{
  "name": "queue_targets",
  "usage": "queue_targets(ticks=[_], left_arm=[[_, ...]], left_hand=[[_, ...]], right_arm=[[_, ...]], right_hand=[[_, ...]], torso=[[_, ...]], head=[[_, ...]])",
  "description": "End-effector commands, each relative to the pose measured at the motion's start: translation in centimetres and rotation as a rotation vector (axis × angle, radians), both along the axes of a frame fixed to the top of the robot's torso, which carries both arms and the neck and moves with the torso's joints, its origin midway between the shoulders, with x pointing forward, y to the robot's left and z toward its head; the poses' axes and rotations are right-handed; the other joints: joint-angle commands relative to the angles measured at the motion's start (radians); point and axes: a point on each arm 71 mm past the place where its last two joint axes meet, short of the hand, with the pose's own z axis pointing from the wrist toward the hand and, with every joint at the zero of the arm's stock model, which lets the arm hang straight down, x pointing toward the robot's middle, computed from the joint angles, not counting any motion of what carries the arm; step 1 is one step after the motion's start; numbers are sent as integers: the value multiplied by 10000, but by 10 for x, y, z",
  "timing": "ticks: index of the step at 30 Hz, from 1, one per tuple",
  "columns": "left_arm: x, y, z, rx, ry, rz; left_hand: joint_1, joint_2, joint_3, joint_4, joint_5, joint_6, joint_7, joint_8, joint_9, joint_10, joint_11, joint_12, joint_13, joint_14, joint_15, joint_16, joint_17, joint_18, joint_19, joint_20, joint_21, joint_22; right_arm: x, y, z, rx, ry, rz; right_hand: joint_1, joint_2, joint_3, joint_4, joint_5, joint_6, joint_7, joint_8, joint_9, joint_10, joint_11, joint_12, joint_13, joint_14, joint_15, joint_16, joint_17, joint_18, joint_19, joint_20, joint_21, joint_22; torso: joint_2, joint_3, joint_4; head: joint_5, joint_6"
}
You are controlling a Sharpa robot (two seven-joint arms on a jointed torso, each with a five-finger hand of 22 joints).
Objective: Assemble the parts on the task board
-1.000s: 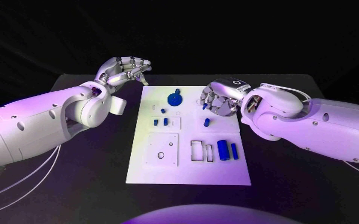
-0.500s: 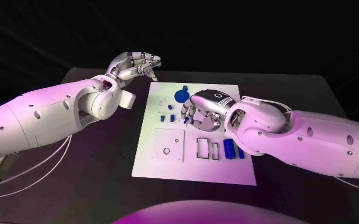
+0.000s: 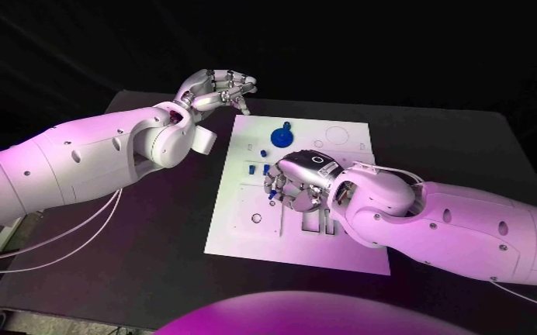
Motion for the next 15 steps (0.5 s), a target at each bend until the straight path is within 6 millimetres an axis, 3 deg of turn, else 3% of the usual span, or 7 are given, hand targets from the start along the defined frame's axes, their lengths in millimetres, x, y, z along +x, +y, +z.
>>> queue_targets(ticks=[1,15], left_arm=[[-1,-3,0,-67,4,-276],[-1,-3,0,-61,28,-301]], left_hand=[[-12,4,-20,27,47,-71,395,-11,-15,-75,-13,-27,-13,-16,71,-2,15,128,62,-22,-42,-13],[-10,8,-28,34,50,-94,403,-11,-19,-101,-5,-25,-15,-29,78,-7,18,128,61,-18,-56,-22]], right_arm=[[0,1,-3,-185,-173,117],[3,1,-11,-582,28,47]], right_hand=[[-13,118,0,-62,63,3,56,28,489,-12,-40,56,5,289,-15,-45,-7,-119,20,-41,-75,135],[-34,131,12,-82,61,-6,62,26,497,-19,-35,54,10,285,-11,-56,-30,-115,12,-39,-99,126]], torso=[[-5,-2,-14],[-2,-23,10]], head=[[59,-66],[62,-121]])
